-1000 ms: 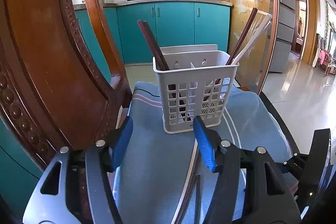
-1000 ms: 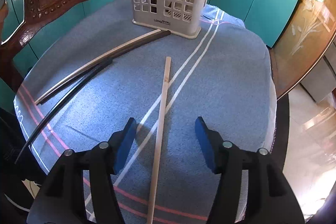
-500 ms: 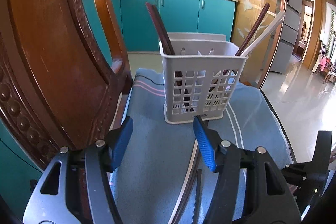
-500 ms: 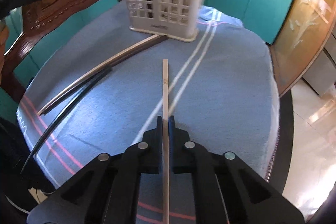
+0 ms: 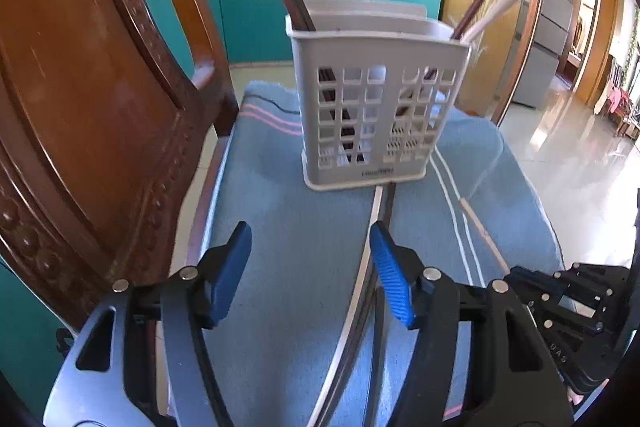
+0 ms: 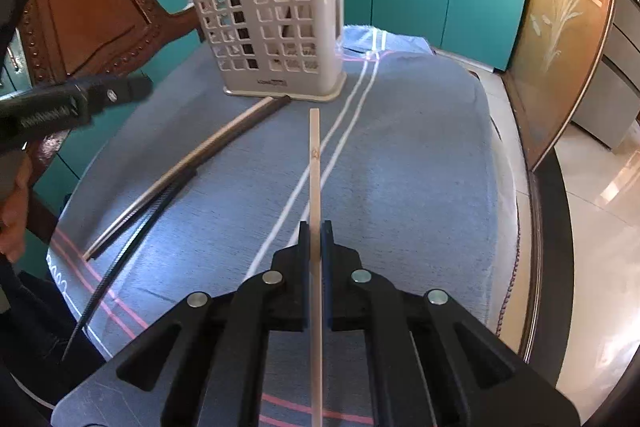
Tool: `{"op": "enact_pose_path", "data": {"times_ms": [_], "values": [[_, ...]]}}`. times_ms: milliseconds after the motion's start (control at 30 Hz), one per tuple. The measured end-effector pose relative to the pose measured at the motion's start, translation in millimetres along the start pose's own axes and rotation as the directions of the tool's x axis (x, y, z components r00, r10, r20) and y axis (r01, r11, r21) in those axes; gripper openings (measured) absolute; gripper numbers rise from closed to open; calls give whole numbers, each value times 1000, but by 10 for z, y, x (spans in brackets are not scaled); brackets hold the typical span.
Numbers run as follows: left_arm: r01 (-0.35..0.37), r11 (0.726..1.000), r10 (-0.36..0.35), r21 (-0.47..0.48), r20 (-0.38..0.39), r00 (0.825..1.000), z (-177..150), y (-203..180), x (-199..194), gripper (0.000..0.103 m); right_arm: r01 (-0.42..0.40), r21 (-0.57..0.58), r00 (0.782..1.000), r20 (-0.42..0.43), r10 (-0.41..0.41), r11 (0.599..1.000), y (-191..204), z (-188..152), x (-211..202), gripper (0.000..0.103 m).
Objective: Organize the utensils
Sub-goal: 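Move both open grippers back over the remaining chopsticks on the cloth, then grasp a wooden chopstick with the right gripper while the left grasps a white one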
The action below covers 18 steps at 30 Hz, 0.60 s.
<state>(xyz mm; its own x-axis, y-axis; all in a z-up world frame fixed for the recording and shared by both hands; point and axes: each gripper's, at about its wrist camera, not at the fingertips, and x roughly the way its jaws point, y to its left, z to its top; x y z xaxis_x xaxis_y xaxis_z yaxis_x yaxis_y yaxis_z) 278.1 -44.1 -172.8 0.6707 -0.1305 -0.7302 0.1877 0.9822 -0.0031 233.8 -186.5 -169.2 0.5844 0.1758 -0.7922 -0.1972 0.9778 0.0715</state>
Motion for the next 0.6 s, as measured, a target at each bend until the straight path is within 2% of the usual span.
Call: {"op": "enact_pose_path", "data": {"times_ms": [333,600], "values": [[1,998,6,61,-112,994,-234,-158,253,62,-11,19,1000,15,10,1000,-22,0,-51,6],[5,997,6,74,-150,989,-350,-162,350,62,-26,13,1000,12,26,1000,4,-12,-64,6]]}}
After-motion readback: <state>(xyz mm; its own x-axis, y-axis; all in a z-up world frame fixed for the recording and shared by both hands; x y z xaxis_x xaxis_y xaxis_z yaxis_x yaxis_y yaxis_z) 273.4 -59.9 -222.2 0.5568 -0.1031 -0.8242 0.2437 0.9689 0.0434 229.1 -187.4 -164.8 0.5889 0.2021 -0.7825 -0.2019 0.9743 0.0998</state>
